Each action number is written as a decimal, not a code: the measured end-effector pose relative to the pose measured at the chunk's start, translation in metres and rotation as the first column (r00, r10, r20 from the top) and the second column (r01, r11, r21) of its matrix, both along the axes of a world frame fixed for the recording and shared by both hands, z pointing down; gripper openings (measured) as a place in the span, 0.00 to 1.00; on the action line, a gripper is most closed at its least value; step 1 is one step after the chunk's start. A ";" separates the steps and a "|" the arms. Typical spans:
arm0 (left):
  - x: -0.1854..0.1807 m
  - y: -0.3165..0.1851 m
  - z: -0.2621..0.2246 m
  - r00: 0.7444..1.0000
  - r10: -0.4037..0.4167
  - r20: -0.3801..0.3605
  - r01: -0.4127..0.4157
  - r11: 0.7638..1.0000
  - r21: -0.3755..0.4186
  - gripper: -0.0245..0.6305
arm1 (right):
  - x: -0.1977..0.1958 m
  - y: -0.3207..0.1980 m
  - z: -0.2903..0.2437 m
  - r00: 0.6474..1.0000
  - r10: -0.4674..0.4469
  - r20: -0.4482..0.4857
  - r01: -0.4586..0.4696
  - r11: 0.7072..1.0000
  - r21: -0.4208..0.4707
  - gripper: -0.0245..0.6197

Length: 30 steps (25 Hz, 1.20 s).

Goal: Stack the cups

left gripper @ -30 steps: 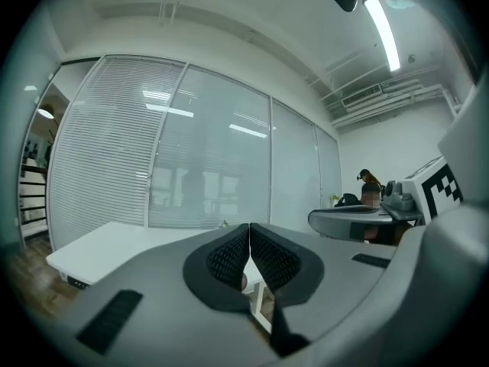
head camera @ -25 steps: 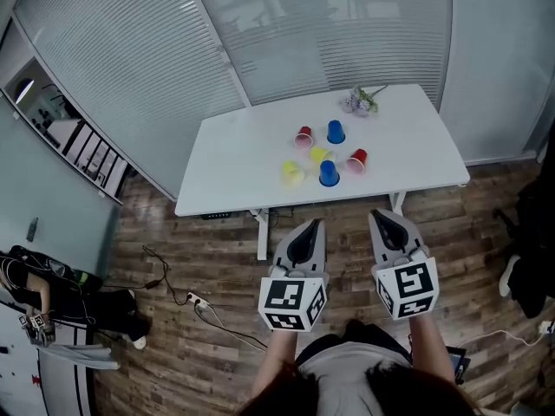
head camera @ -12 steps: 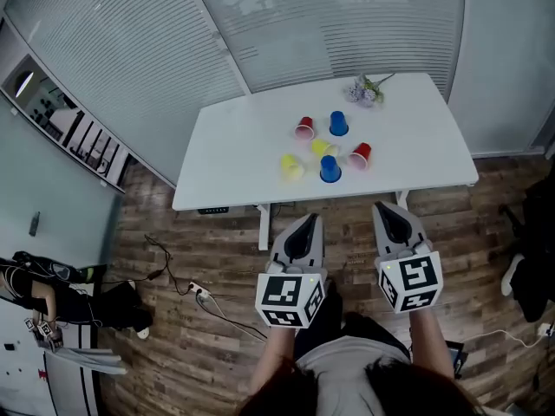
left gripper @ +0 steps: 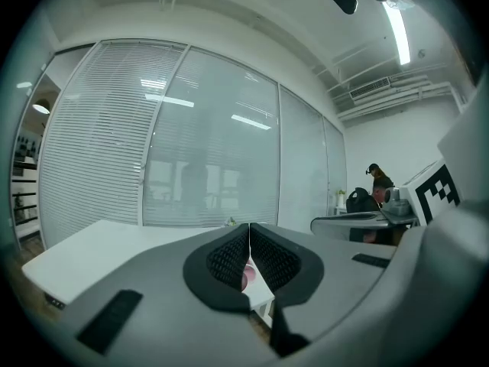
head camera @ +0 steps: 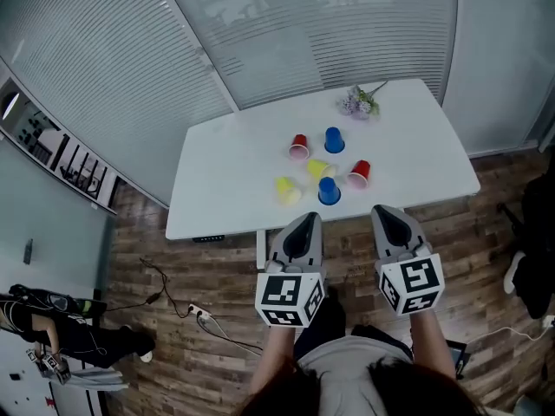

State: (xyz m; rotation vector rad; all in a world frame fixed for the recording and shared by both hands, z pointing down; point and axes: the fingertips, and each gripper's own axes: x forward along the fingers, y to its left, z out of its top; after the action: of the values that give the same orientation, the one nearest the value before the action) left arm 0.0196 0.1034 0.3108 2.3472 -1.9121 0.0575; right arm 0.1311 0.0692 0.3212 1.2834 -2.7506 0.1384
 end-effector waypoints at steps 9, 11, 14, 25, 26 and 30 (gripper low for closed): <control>-0.032 -0.057 0.007 0.998 0.064 0.004 -0.064 0.998 -0.008 0.07 | -0.029 -0.057 0.007 0.998 0.054 0.009 -0.054 0.997 -0.061 0.07; -0.038 -0.068 0.008 0.997 0.082 0.004 -0.082 0.997 -0.010 0.07 | -0.029 -0.070 0.011 0.997 0.078 0.024 -0.075 0.992 -0.101 0.07; -0.048 -0.082 0.011 0.994 0.108 0.000 -0.108 0.994 -0.015 0.07 | -0.031 -0.087 0.019 0.994 0.109 0.028 -0.103 0.981 -0.163 0.07; -0.079 -0.115 0.036 0.976 0.215 -0.014 -0.216 0.974 -0.071 0.07 | -0.043 -0.128 0.040 0.980 0.198 -0.015 -0.193 0.933 -0.302 0.08; -0.079 -0.118 0.038 0.975 0.224 -0.016 -0.224 0.972 -0.074 0.07 | -0.044 -0.130 0.041 0.980 0.200 -0.020 -0.196 0.931 -0.308 0.08; -0.076 -0.130 0.044 0.965 0.259 -0.030 -0.261 0.962 -0.081 0.07 | -0.045 -0.141 0.048 0.979 0.203 -0.035 -0.203 0.920 -0.336 0.10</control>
State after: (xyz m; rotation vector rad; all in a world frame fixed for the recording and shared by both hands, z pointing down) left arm -0.0563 -0.0265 0.3552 2.5150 -1.5488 0.1350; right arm 0.0860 -0.0715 0.3689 1.4567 -2.4404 0.5999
